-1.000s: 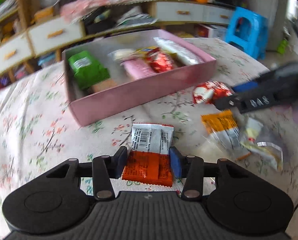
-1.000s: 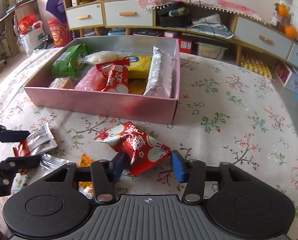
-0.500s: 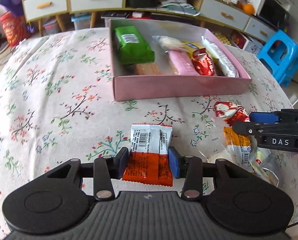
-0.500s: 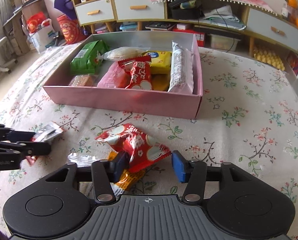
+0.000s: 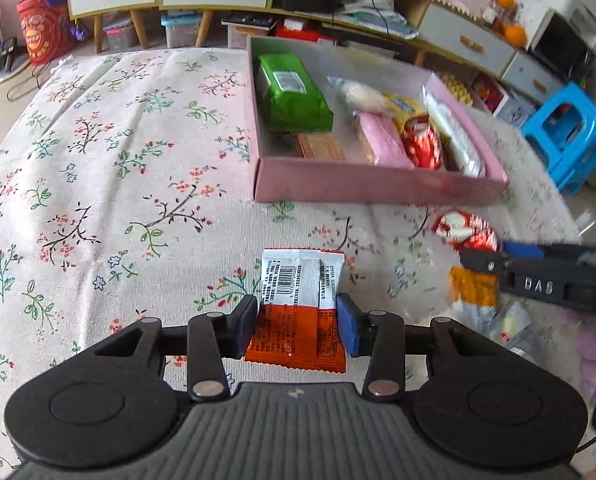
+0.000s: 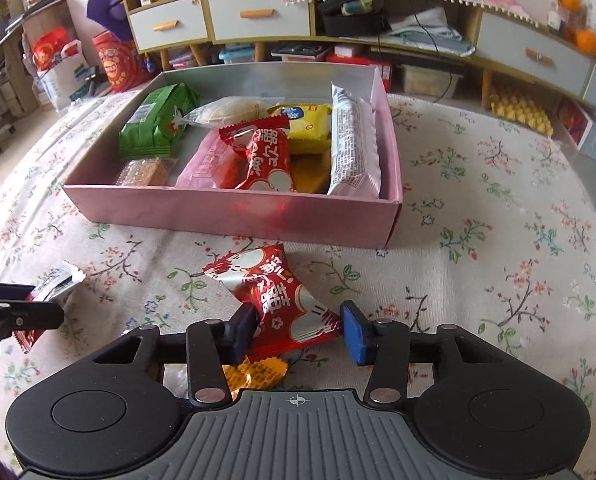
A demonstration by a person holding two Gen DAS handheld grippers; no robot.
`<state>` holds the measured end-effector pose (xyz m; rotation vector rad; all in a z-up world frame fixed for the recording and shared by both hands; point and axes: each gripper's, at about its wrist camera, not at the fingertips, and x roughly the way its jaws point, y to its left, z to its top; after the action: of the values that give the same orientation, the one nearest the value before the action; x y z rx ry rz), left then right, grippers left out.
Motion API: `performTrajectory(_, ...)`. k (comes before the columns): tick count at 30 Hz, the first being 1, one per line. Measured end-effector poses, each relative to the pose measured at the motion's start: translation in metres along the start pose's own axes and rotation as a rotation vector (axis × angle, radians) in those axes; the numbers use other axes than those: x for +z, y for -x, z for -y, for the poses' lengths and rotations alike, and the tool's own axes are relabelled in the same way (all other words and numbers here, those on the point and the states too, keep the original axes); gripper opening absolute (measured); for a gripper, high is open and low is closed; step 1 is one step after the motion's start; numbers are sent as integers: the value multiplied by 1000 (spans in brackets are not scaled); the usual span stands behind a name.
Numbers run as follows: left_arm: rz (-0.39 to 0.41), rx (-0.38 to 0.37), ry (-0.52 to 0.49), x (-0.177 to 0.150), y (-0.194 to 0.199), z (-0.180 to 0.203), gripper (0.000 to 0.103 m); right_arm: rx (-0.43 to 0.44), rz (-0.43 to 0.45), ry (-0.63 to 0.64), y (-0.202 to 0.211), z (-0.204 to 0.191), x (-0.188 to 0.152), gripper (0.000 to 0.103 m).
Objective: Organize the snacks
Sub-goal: 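Grasp the orange-white bar with left tool while right tool grasps red candy bag, then lower the orange-white bar and red candy bag into the pink box and release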
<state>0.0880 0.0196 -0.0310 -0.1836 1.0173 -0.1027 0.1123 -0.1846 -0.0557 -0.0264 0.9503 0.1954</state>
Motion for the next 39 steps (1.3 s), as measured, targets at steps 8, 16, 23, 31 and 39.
performTrajectory(8,55,-14,72,16,22,-11,39,66,-18,-206,27,25,3,45)
performTrajectory(16,171,-92,147,30,32,-17,39,103,38,-328,47,38,9,45)
performTrajectory(23,202,-133,173,56,13,-12,39,169,101,-406,39,34,22,46)
performTrajectory(31,232,-165,70,78,-10,14,39,170,148,-491,17,35,42,46)
performTrajectory(39,256,-174,14,72,-28,20,39,189,184,-549,3,41,46,47)
